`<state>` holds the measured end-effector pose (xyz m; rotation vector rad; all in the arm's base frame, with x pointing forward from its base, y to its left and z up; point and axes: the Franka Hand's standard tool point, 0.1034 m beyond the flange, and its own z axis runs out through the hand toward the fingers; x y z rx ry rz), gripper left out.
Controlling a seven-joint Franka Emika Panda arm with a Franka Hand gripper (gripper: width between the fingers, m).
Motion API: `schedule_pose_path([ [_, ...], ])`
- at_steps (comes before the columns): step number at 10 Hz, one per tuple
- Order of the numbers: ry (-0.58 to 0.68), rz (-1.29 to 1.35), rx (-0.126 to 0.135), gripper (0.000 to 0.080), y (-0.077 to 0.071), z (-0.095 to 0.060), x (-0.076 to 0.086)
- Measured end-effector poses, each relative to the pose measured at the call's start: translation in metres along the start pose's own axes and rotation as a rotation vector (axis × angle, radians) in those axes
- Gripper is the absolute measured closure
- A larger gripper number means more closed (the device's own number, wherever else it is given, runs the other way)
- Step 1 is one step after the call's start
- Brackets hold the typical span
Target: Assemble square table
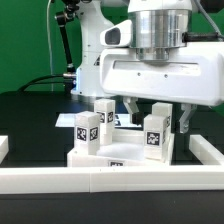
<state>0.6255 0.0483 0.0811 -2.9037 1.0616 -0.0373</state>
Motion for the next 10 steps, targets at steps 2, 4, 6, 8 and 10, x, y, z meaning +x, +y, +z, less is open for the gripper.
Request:
schedule_pose_path([
  [2,0.000,-0.126,0.000,0.0150,0.0003,0.0001,0.0002],
  [4,0.000,-0.216,0.000,0.0272,0.0008,0.0002,0.0007],
  [6,-0.001,-0.206,0.000,0.0407,0.0009,0.0004,0.0007],
  [8,-0.001,-0.175,0.000,0.0510,0.0010,0.0005,0.0007],
  [10,-0.002,-0.117,0.002,0.0510,0.0008,0.0006,0.0005],
])
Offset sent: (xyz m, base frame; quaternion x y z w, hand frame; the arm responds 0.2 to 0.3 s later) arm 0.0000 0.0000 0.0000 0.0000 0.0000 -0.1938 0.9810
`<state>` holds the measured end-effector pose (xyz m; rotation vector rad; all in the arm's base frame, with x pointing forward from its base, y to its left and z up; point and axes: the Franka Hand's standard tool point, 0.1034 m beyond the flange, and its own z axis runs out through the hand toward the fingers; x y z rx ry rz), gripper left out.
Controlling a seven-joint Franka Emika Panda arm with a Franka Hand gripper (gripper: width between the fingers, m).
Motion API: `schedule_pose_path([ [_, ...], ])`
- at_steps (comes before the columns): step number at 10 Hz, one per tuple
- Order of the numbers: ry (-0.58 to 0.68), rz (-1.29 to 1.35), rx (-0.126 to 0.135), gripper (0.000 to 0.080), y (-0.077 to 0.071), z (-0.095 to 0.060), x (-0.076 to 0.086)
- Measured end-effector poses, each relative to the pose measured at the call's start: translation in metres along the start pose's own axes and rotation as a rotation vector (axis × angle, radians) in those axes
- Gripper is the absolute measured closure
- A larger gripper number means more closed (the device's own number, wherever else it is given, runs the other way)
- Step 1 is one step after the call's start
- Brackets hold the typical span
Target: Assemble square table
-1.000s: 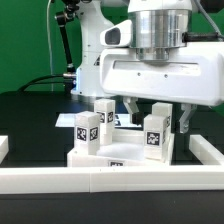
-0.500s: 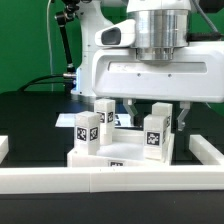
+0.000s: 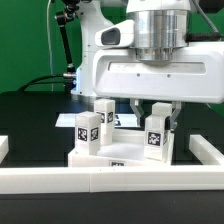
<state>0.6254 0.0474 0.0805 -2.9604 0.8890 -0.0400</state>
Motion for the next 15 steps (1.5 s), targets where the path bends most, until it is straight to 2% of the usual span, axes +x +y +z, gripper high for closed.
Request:
schedule_pose_path([
  [5,0.000,0.517,0.021,0.0509,0.0041,0.0009,0.0012],
  [10,-0.008,0.908,0.016,0.0509,0.0002,0.0017,-0.0020],
  [13,-0.012,1.236,0.006,0.0509,-0.0022,0.0025,-0.0063],
  [15,-0.017,1.343,0.004,0.0509,-0.0033,0.0026,-0.0068],
])
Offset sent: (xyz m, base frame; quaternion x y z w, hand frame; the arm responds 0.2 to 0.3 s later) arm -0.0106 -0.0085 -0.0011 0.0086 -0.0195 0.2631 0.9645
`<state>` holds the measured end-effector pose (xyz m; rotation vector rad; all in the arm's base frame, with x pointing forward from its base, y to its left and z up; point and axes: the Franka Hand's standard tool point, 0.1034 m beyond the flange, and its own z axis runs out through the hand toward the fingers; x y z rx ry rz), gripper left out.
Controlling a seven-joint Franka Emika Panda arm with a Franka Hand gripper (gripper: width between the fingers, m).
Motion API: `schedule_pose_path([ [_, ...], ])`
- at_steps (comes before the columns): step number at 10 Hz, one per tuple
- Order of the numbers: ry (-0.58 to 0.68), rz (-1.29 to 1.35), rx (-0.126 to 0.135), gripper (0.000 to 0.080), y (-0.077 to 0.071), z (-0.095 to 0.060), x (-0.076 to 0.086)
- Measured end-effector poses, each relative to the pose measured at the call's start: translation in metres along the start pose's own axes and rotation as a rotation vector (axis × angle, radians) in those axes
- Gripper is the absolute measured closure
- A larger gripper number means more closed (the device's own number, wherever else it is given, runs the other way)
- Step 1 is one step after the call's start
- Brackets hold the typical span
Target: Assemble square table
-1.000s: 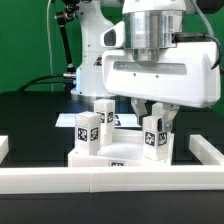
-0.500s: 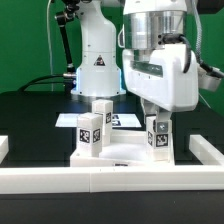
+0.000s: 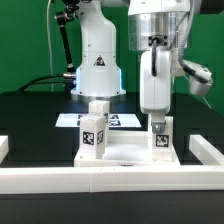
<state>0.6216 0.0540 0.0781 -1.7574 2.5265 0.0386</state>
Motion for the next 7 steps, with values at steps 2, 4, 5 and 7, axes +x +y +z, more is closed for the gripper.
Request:
schedule_pose_path([
  [2,-0.013,0.073,-0.002,0.0509,-0.0006,0.0000,-0.0007],
  [4,-0.029,0.142,-0.004,0.0509,-0.0009,0.0001,-0.0014],
  [5,-0.030,0.136,-0.004,0.0509,0.0001,0.0004,-0.0034],
  [7,-0.031,0.077,0.003,0.0263,-0.0011,-0.0001,-0.0036],
])
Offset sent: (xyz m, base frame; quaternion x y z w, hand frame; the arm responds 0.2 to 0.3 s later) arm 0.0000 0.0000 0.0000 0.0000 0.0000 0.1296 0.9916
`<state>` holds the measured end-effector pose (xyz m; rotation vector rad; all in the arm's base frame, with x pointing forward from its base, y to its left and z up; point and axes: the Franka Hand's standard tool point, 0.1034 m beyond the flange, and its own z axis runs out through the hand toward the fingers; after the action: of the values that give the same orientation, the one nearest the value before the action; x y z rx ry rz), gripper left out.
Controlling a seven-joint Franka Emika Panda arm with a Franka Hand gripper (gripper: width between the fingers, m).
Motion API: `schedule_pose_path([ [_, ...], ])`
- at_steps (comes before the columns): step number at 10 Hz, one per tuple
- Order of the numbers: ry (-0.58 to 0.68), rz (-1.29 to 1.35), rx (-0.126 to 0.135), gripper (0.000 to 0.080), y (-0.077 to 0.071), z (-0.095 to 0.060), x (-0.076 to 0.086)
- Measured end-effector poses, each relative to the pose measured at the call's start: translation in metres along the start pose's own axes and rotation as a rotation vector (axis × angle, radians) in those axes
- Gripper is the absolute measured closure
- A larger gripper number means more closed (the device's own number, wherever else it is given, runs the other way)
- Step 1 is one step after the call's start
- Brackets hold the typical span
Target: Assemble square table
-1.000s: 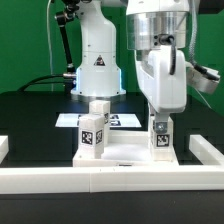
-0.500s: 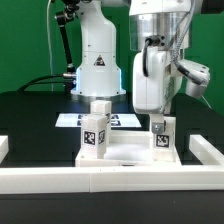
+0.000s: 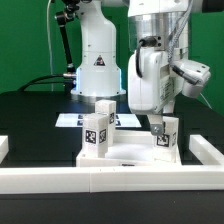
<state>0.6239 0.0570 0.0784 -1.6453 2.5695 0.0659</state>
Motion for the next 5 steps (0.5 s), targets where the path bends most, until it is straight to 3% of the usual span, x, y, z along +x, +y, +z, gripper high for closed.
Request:
schedule_pose_path([
  [1,-0.001,-0.073,0.003,0.0263,-0.0004,-0.0003,-0.0008],
  [2,-0.001,-0.121,0.003,0.0174,0.0002,0.0000,-0.0017],
  [5,0.000,-0.358,0.021,0.0151,0.0007,0.0024,-0.0063],
])
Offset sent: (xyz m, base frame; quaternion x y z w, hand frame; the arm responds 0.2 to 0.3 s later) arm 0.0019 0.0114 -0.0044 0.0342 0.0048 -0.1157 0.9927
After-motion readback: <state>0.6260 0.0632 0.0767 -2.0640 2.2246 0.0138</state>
